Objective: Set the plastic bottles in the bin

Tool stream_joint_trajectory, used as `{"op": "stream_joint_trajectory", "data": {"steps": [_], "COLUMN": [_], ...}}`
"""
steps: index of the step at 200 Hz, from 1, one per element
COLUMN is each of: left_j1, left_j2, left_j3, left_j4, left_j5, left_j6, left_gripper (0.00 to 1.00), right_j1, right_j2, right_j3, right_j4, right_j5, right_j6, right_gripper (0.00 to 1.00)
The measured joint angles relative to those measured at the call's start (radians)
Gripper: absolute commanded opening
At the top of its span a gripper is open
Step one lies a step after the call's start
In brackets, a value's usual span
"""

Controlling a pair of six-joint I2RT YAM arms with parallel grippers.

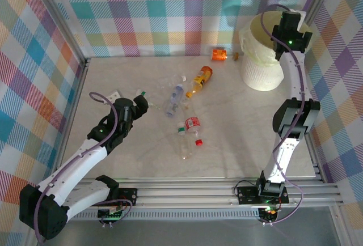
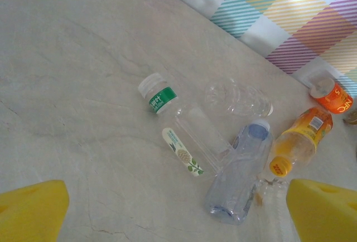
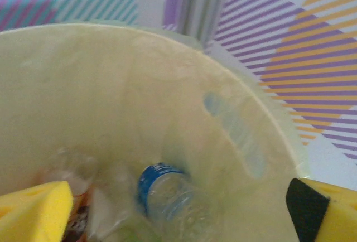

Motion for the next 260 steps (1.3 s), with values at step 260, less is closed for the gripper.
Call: {"op": "stream_joint_trajectory", "data": {"steps": [260], "left_j1": [0.015], "left_j2": [0.13], "left_j3": [-0.016], "left_j4": [0.051], "left_j5": [0.113], "left_j6": [-0.051], "left_gripper": [1.0], "right_j1": [0.579], "right_j2": [-0.233], "right_j3": [-0.814], "right_j4": [0.091], "right_j5": [-0.731], "right_j6": [0.351], "right_gripper": [1.0]}}
